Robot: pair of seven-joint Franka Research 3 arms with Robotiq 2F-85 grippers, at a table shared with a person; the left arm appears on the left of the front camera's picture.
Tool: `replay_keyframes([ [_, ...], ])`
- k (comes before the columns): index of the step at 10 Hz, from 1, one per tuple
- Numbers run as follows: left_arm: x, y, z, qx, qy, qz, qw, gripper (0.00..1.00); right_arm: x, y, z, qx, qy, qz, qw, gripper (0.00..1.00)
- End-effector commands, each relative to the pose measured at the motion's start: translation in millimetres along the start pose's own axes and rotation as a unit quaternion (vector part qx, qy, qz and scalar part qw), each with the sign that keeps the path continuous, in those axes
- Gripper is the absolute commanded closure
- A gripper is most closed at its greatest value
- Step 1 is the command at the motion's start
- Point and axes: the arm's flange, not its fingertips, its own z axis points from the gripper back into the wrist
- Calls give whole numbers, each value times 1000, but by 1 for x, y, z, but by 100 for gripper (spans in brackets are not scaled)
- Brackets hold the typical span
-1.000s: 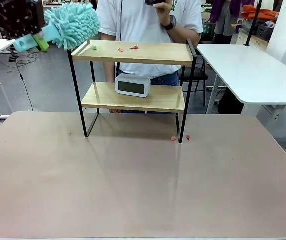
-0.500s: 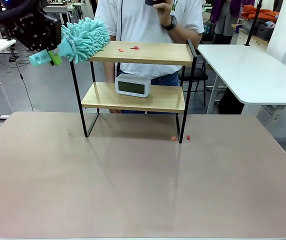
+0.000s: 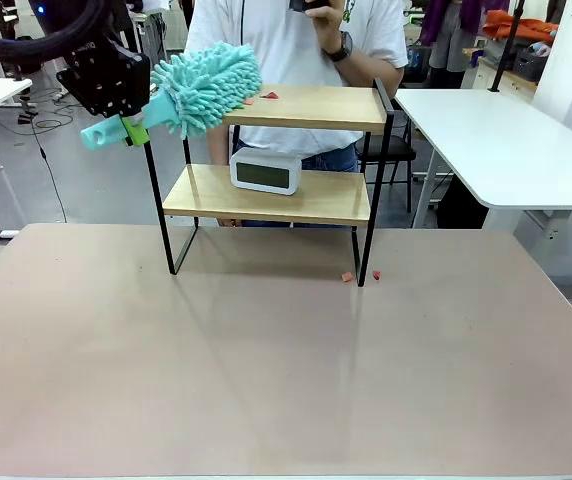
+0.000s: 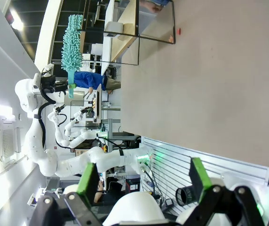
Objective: Clean the shelf.
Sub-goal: Clean the remaining tier of the Shelf with the Duster once objects are removed.
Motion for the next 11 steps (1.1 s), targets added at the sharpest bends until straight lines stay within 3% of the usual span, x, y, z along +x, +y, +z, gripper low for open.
replay_keyframes([
  [1, -9, 7, 4, -4, 18, -79, 997, 100, 1, 2, 0, 9, -5, 14, 1000, 0],
  [4, -28, 6, 10, -9, 51, -195, 979, 100, 1, 2, 0, 9, -5, 14, 1000, 0],
  [7, -52, 9, 12, -11, 118, -363, 924, 100, 1, 2, 0, 9, -5, 14, 1000, 0],
  [9, -60, 13, 11, -20, 143, -398, 906, 100, 1, 2, 0, 9, -5, 14, 1000, 0],
  [11, -66, 21, 13, -33, 139, -399, 906, 100, 1, 2, 0, 9, -5, 14, 1000, 0],
])
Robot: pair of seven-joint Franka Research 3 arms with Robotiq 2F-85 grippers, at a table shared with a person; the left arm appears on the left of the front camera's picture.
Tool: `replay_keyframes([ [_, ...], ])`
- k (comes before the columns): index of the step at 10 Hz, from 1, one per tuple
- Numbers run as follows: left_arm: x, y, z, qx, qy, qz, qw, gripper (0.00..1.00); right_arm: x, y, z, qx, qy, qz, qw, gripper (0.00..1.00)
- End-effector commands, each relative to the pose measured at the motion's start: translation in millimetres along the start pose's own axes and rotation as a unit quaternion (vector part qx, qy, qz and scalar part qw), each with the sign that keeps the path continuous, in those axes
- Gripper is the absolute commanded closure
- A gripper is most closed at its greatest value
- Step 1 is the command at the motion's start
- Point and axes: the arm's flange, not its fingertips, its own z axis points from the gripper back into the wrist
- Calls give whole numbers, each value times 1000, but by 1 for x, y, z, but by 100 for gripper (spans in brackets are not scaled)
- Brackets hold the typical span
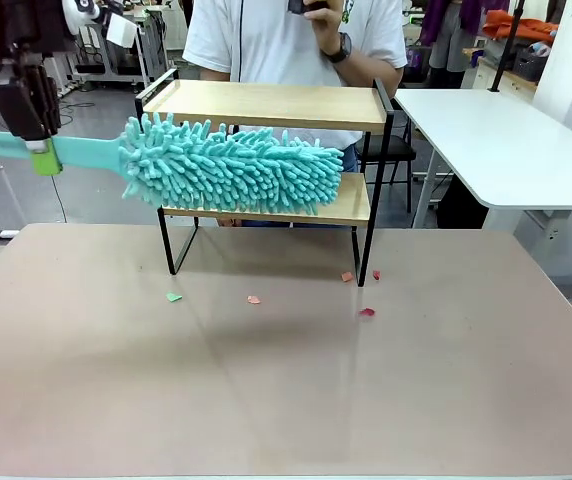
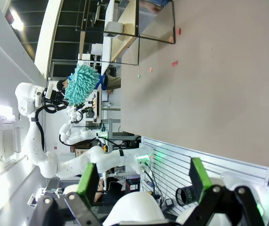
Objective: Clean the shelf.
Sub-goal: Clean the remaining tier of the Shelf with the Duster once objects are removed.
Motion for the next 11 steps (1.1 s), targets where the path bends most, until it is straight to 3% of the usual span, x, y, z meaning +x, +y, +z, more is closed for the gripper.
replay_keyframes([
  [1, -20, 1, -1, -7, -5, -11, 1000, 100, 1, 2, 0, 9, -5, 14, 1000, 0],
  [3, -31, 2, 1, -18, -8, -13, 1000, 100, 1, 2, 0, 9, -5, 14, 1000, 0],
  [4, -50, 3, 6, -51, -18, -9, 998, 100, 1, 2, 0, 9, -5, 14, 1000, 0],
  [6, -134, -1, 6, -118, -62, 23, 991, 100, 1, 2, 0, 9, -5, 14, 1000, 0],
  [7, -182, 1, -2, -137, -86, 69, 984, 100, 1, 2, 0, 9, -5, 14, 1000, 0],
  [9, -288, 5, -27, -175, -187, 188, 948, 100, 1, 2, 0, 9, -5, 14, 1000, 0],
  [11, -372, 18, -80, -246, -322, 269, 874, 100, 1, 2, 0, 9, -5, 14, 1000, 0],
])
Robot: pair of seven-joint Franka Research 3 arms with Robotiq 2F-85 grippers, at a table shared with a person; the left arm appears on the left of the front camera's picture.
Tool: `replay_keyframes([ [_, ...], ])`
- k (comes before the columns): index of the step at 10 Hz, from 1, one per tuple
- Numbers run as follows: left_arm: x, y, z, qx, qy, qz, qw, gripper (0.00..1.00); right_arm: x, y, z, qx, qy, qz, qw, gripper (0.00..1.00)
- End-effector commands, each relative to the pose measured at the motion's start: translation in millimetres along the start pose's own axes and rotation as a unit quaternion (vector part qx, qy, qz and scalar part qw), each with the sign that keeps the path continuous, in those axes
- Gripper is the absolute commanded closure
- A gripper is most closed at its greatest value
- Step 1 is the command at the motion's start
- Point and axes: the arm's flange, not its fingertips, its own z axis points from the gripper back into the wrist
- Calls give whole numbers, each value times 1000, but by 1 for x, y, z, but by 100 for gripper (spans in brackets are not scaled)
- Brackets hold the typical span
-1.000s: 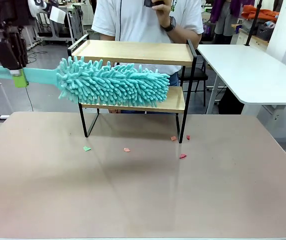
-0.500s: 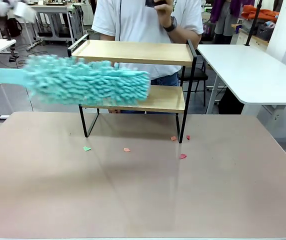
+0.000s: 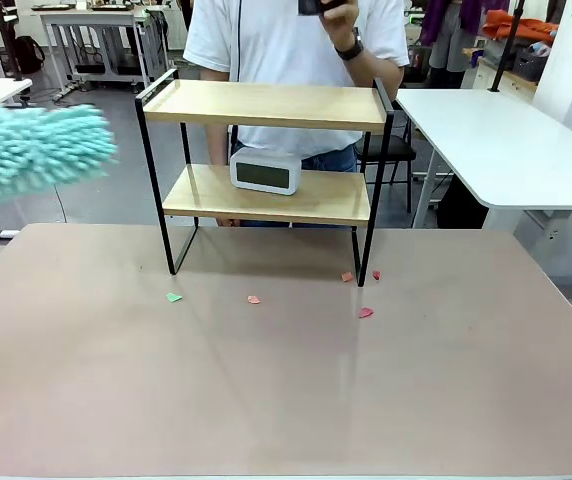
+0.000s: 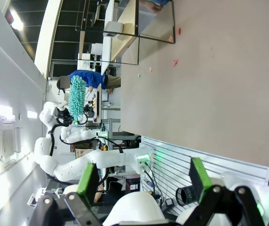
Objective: Clean the shelf.
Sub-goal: Clean the remaining tier of the Shelf with the Duster once objects are removed, then hand the Duster back to the human.
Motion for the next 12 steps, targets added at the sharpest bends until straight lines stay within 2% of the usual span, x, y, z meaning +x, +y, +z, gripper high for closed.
replay_keyframes([
  [1, -6, 56, -7, -92, -133, 63, 985, 100, 0, 2, 1, 9, -6, 15, 1000, 0],
  [2, -6, 79, -20, -114, -153, 112, 975, 100, 0, 2, 1, 9, -6, 15, 1000, 0],
  [3, 6, 94, -34, -129, -148, 132, 971, 100, 0, 2, 1, 9, -6, 15, 1000, 0],
  [5, 36, 128, -48, -119, -214, 215, 945, 100, 0, 2, 1, 9, -6, 15, 1000, 0],
  [6, 48, 143, -53, -113, -256, 253, 926, 100, 0, 2, 1, 9, -6, 15, 1000, 0],
  [7, 15, 136, -47, -130, -175, 188, 958, 100, 0, 2, 1, 9, -6, 15, 1000, 0],
  [12, 15, 136, -47, -130, -175, 188, 958, 100, 0, 2, 1, 9, -6, 15, 1000, 0],
])
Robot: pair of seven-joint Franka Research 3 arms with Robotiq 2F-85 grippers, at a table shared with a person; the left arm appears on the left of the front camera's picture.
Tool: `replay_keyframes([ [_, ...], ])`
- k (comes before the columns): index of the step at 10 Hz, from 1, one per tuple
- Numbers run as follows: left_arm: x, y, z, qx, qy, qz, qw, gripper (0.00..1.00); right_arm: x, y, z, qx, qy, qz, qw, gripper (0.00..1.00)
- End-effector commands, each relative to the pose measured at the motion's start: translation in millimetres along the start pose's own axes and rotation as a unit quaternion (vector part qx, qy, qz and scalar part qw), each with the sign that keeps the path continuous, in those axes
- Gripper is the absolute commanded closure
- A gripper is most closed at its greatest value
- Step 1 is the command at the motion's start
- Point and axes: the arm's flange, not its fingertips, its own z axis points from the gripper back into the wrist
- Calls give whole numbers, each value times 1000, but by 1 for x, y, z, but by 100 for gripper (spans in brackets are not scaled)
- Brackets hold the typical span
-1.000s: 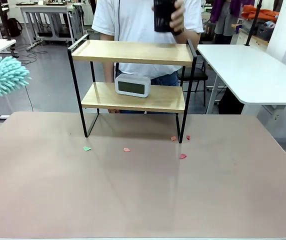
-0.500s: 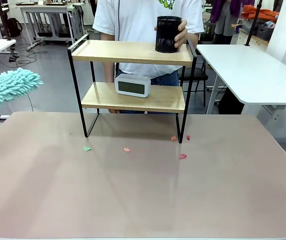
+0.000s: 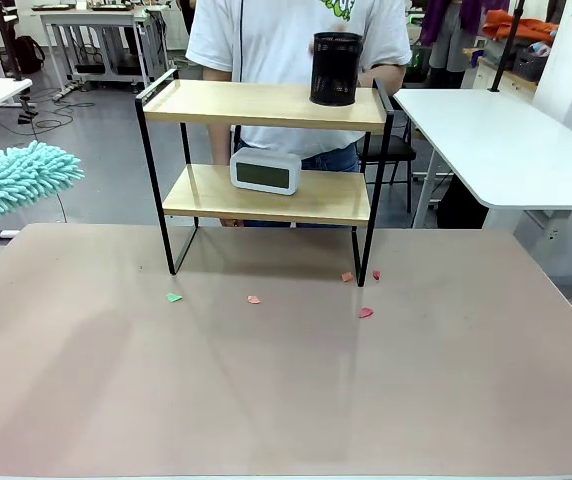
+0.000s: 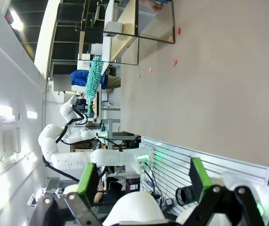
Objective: Clean the shelf.
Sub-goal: Hand the Duster back to the human.
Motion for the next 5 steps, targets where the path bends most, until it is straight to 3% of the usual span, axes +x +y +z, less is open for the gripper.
replay_keyframes([
  [1, 2, -3, 1, -1, 2, -10, 1000, 100, 1, 2, 0, 10, -5, 15, 1000, 0],
  [5, 2, -3, 1, -1, 2, -10, 1000, 100, 1, 2, 0, 10, -5, 15, 1000, 0],
])
